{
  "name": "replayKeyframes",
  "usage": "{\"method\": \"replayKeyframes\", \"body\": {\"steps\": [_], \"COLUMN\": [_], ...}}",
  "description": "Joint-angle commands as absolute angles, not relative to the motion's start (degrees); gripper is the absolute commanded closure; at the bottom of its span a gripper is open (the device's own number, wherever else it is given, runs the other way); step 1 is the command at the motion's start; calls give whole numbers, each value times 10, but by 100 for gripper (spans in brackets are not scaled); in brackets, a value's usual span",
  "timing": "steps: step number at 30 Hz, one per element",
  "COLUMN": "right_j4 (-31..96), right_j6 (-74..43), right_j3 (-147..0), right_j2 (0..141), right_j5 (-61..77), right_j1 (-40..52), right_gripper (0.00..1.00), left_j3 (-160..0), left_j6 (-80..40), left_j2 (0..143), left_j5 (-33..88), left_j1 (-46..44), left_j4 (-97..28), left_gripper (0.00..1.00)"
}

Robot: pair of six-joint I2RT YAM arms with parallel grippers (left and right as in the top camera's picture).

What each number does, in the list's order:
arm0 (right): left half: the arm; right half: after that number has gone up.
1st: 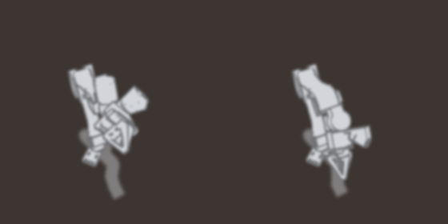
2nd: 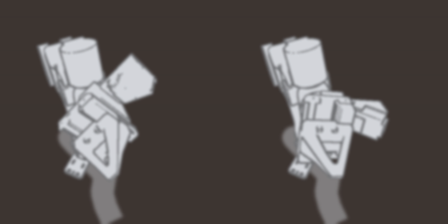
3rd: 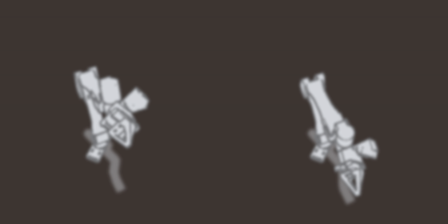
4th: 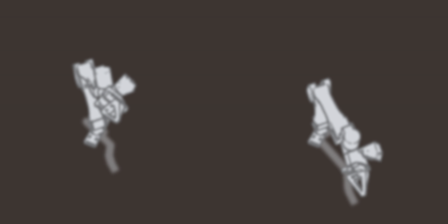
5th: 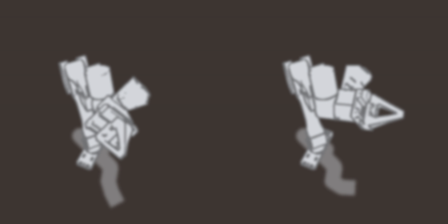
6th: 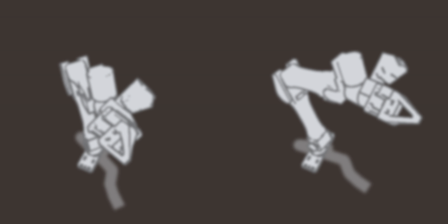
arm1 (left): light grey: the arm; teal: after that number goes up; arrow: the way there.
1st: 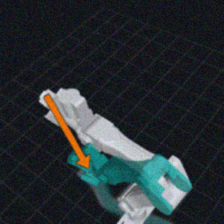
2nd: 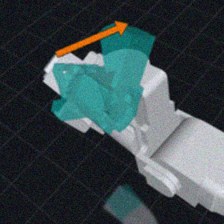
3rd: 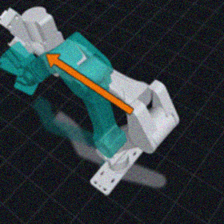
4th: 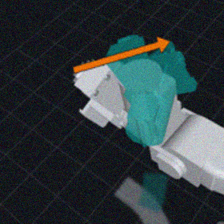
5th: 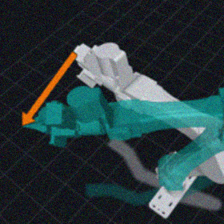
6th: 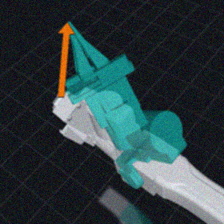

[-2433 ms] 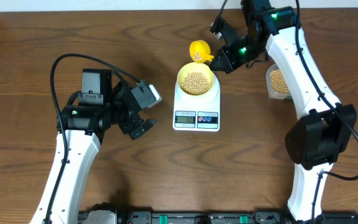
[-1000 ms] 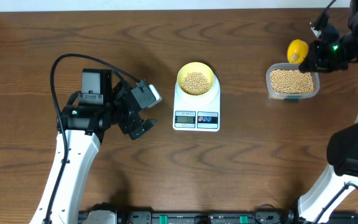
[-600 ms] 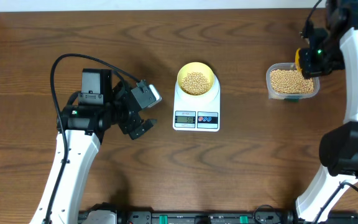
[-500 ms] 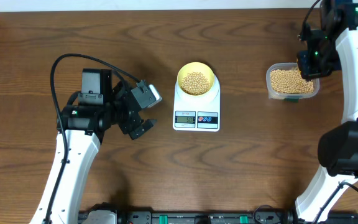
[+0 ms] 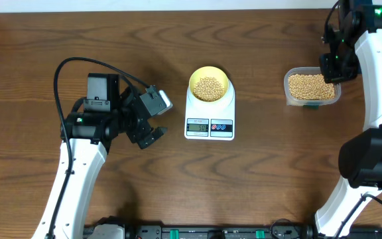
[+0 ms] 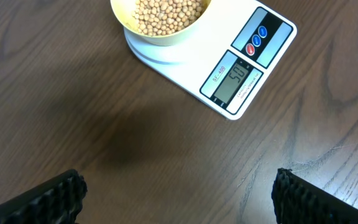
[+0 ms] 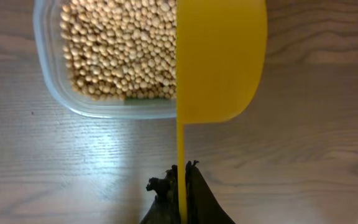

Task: Scoop item into bowl and weigh 50g on scale
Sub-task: 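Lower the scoop into the tub to return leftover soybeans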

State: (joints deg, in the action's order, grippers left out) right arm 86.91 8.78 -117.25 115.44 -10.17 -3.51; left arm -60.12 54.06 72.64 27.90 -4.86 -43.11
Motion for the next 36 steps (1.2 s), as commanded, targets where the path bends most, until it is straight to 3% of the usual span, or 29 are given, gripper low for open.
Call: {"method": "replayKeyframes", "body": {"steps": [1, 9, 16, 31, 36], "right_j4": [862, 859, 827, 632, 632], "right_j6": [54, 45, -25, -98, -98], "right_j3": [-1171, -1143, -1070, -904, -881], "right_j2": [1148, 1148, 1148, 1148, 1148], "right_j5": [-45, 216, 262, 394, 390], "right_j1": [-39, -93, -124, -166, -176], "right_gripper": [99, 99, 99, 98, 85], "left_j3": [-596, -596, -596, -596, -596], "left_j6": [546, 546, 546, 546, 546], "left_j2": [730, 730, 730, 730, 730], "left_j5": [276, 276, 276, 276, 276], "left_j1": [-46, -46, -46, -46, -46], "left_j4": [-432, -432, -432, -432, -432], "left_gripper": [2, 2, 2, 2, 3]}}
